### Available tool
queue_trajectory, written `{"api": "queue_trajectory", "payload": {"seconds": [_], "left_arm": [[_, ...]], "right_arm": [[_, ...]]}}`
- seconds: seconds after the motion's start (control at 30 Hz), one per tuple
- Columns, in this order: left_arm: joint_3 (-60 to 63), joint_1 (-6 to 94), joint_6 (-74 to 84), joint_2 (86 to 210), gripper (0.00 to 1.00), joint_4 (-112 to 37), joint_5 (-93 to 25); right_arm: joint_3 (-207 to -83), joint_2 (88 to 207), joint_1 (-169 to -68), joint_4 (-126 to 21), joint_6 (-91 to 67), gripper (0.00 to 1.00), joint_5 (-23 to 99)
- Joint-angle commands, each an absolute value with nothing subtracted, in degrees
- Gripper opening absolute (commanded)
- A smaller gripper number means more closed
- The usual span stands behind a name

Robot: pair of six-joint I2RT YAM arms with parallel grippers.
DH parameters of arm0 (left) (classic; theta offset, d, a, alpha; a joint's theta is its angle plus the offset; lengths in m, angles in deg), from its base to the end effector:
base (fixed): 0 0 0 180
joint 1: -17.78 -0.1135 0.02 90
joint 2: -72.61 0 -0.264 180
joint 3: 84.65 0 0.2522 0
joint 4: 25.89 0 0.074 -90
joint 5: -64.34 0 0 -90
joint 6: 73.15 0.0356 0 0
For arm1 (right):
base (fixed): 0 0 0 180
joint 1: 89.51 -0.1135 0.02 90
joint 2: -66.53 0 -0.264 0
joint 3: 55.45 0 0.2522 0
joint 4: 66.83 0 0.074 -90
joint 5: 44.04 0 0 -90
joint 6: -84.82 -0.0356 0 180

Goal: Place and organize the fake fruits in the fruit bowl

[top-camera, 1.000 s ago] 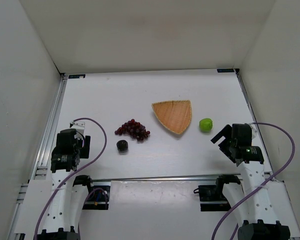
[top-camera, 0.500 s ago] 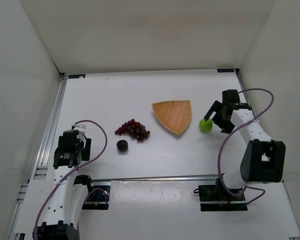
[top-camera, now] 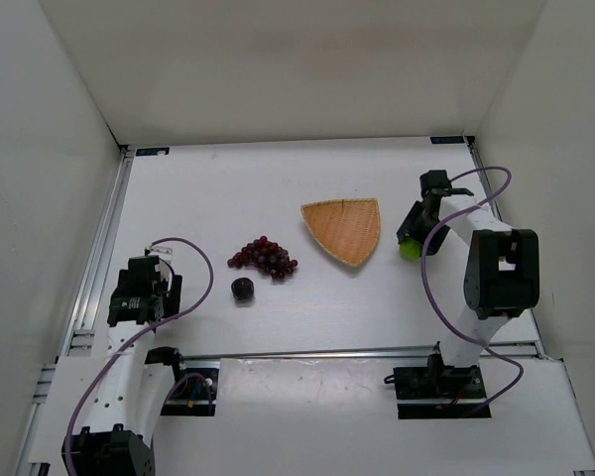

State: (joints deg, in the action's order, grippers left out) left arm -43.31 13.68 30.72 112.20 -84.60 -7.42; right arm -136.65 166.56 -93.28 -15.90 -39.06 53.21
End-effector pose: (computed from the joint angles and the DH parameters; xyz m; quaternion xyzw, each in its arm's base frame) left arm 0.1263 0.0202 0.1991 0.0357 0.9470 0.1939 0.2536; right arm 0.3421 0.0180 0.1895 0.2659 0.9459 -0.0023 0.1861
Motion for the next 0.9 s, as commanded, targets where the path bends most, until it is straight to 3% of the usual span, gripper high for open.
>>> {"api": "queue_trajectory", "payload": {"seconds": [0.0,0.07,0.23,0.43,0.47,0.5,0.57,0.6,0.63,0.73,0.87], "left_arm": [[-43.55,13.92,30.03,111.9,1.0,-83.77,-6.5],[-43.55,13.92,30.03,111.9,1.0,-83.77,-6.5],[-43.55,13.92,30.03,112.42,1.0,-83.77,-6.5],[-43.55,13.92,30.03,112.42,1.0,-83.77,-6.5],[-43.55,13.92,30.03,112.42,1.0,-83.77,-6.5],[-43.55,13.92,30.03,112.42,1.0,-83.77,-6.5],[-43.55,13.92,30.03,111.9,1.0,-83.77,-6.5],[-43.55,13.92,30.03,111.9,1.0,-83.77,-6.5],[-43.55,13.92,30.03,111.37,1.0,-83.77,-6.5],[-37.0,13.92,33.88,110.84,1.0,-83.77,-15.34],[-23.8,13.92,35.83,116.19,1.0,-84.99,-34.15]], "right_arm": [[-139.34,166.46,-94.08,-15.45,-39.01,0.36,54.4],[-141.01,164.37,-96.0,-14.14,-38.4,0.28,57.81],[-149.34,161.89,-106.02,-14.04,-35.5,0.28,66.96],[-161.21,173.65,-114.29,-11.15,-34.79,0.32,64.87],[-162.97,177.24,-114.82,-10.27,-34.79,0.35,64.16],[-166.04,178.75,-115.78,-8.87,-34.79,0.46,63.37],[-168.52,181.39,-117.19,-7.54,-33.57,0.59,63.36],[-169.14,181.4,-118.07,-7.54,-32.95,0.74,62.84],[-169.75,181.4,-118.6,-7.54,-32.25,0.82,62.84],[-169.76,179.04,-119.92,-8.86,-28.91,1.0,62.84],[-169.76,175.52,-122.29,-9.91,-25.92,1.0,62.84]]}}
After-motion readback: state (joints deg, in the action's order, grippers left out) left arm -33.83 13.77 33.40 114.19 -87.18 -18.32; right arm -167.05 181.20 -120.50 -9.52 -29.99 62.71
